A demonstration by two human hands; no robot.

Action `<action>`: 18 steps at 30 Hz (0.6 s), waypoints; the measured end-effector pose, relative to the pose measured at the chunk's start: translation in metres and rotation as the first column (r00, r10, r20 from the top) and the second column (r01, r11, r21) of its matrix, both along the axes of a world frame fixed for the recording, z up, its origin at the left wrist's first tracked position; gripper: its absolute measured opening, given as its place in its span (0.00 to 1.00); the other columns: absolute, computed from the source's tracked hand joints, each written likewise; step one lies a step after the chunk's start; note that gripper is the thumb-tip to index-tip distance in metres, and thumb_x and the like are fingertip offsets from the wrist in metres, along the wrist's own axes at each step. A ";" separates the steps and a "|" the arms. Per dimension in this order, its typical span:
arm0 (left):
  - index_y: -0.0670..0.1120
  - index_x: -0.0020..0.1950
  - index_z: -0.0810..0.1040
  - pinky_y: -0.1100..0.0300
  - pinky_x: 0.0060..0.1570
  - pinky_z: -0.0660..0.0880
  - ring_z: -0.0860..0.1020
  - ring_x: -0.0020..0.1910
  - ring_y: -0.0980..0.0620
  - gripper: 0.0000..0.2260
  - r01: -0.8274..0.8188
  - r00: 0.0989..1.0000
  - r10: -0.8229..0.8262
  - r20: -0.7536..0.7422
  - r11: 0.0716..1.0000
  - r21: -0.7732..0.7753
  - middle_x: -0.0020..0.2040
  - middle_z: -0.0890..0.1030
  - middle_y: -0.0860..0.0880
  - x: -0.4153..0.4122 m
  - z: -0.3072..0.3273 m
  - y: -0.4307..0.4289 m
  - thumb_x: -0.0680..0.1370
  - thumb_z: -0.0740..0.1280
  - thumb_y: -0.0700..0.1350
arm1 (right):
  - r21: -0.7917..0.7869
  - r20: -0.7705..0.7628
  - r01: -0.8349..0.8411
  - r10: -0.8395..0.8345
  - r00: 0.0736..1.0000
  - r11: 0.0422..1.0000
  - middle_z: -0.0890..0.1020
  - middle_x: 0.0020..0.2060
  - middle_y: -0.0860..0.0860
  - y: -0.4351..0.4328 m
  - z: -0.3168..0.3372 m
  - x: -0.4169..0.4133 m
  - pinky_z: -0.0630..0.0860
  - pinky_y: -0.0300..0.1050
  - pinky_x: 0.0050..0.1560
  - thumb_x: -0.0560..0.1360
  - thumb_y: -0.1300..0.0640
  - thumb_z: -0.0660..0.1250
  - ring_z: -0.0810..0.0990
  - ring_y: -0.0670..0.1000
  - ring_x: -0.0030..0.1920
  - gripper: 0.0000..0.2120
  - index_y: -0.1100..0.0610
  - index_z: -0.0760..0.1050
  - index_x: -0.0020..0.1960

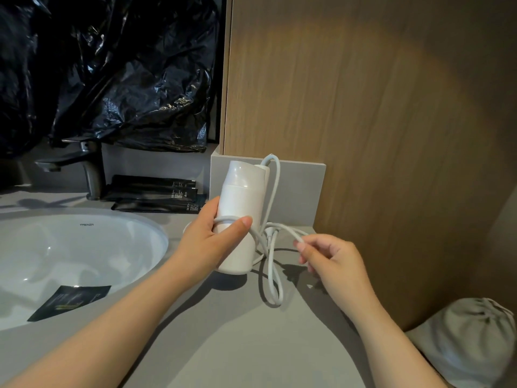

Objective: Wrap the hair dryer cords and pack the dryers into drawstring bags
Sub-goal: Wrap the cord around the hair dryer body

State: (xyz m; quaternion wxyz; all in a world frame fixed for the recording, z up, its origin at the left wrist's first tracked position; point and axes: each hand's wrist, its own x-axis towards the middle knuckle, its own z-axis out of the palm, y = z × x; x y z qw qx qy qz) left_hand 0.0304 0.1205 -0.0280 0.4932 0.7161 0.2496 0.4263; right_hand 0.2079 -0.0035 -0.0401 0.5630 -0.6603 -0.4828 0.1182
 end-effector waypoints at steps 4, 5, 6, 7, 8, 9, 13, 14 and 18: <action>0.58 0.62 0.67 0.68 0.34 0.77 0.78 0.47 0.60 0.15 -0.036 0.999 0.037 -0.037 0.999 0.021 0.52 0.77 0.57 0.000 0.000 0.001 0.78 0.67 0.50 | 0.169 -0.191 0.207 -0.174 0.966 0.964 0.77 0.28 0.51 -0.002 0.002 0.008 0.69 0.40 0.28 0.79 0.56 0.64 0.70 0.45 0.24 0.10 0.58 0.81 0.44; 0.58 0.62 0.67 0.68 0.33 0.77 0.78 0.47 0.60 0.15 -0.041 0.998 0.042 -0.037 0.999 0.019 0.52 0.77 0.58 0.000 0.000 0.001 0.78 0.67 0.50 | 0.188 -0.239 0.255 -0.208 0.948 0.948 0.78 0.29 0.52 -0.001 0.002 0.009 0.69 0.42 0.28 0.79 0.57 0.63 0.70 0.45 0.24 0.09 0.59 0.80 0.47; 0.58 0.62 0.67 0.68 0.34 0.76 0.78 0.47 0.60 0.16 -0.041 0.998 0.041 -0.037 0.999 0.017 0.52 0.76 0.58 0.000 0.001 0.001 0.77 0.68 0.50 | 0.201 -0.283 0.292 -0.230 0.931 0.935 0.78 0.30 0.52 -0.001 0.002 0.010 0.69 0.43 0.27 0.80 0.58 0.62 0.70 0.45 0.23 0.08 0.58 0.79 0.50; 0.58 0.63 0.67 0.68 0.35 0.76 0.78 0.48 0.59 0.18 -0.039 0.999 0.040 -0.034 0.999 0.016 0.53 0.76 0.58 -0.001 0.002 0.001 0.77 0.69 0.51 | 0.211 -0.322 0.318 -0.242 0.916 0.924 0.78 0.31 0.52 -0.001 0.002 0.011 0.69 0.42 0.26 0.80 0.59 0.60 0.71 0.45 0.23 0.06 0.57 0.77 0.53; 0.58 0.64 0.67 0.67 0.36 0.75 0.78 0.48 0.59 0.20 -0.041 0.999 0.042 -0.029 0.999 0.019 0.53 0.77 0.58 -0.001 0.002 0.001 0.76 0.70 0.53 | 0.221 -0.359 0.336 -0.244 0.901 0.916 0.79 0.32 0.53 -0.002 0.003 0.011 0.69 0.41 0.25 0.81 0.61 0.59 0.71 0.45 0.22 0.07 0.54 0.74 0.55; 0.58 0.64 0.68 0.67 0.36 0.75 0.79 0.49 0.59 0.22 -0.045 0.999 0.046 -0.024 0.999 0.025 0.53 0.77 0.58 -0.001 0.002 0.001 0.73 0.70 0.56 | 0.229 -0.393 0.348 -0.241 0.888 0.909 0.79 0.34 0.54 -0.002 0.004 0.011 0.70 0.40 0.23 0.81 0.63 0.57 0.72 0.45 0.23 0.09 0.53 0.72 0.56; 0.59 0.64 0.69 0.65 0.38 0.76 0.79 0.49 0.58 0.25 -0.036 0.999 0.037 -0.018 0.999 0.036 0.53 0.78 0.58 -0.001 0.001 0.001 0.68 0.67 0.58 | 0.277 -0.457 0.374 -0.222 0.861 0.885 0.77 0.40 0.58 -0.001 0.004 0.013 0.72 0.36 0.23 0.81 0.67 0.52 0.74 0.43 0.25 0.14 0.57 0.75 0.55; 0.59 0.64 0.69 0.65 0.39 0.76 0.79 0.48 0.59 0.24 -0.027 1.000 0.027 -0.012 0.999 0.033 0.53 0.78 0.58 -0.001 0.001 0.000 0.68 0.67 0.58 | 0.304 -0.473 0.398 -0.226 0.852 0.865 0.77 0.42 0.57 -0.001 0.004 0.012 0.73 0.35 0.25 0.81 0.67 0.53 0.76 0.43 0.28 0.14 0.57 0.75 0.57; 0.62 0.63 0.67 0.68 0.36 0.76 0.79 0.46 0.65 0.24 -0.015 1.000 0.015 -0.010 0.999 0.036 0.54 0.77 0.59 0.000 0.002 -0.001 0.68 0.67 0.58 | 0.445 -0.591 0.500 -0.176 0.787 0.743 0.78 0.55 0.51 -0.004 0.010 0.018 0.81 0.37 0.46 0.82 0.66 0.54 0.83 0.43 0.48 0.20 0.56 0.67 0.72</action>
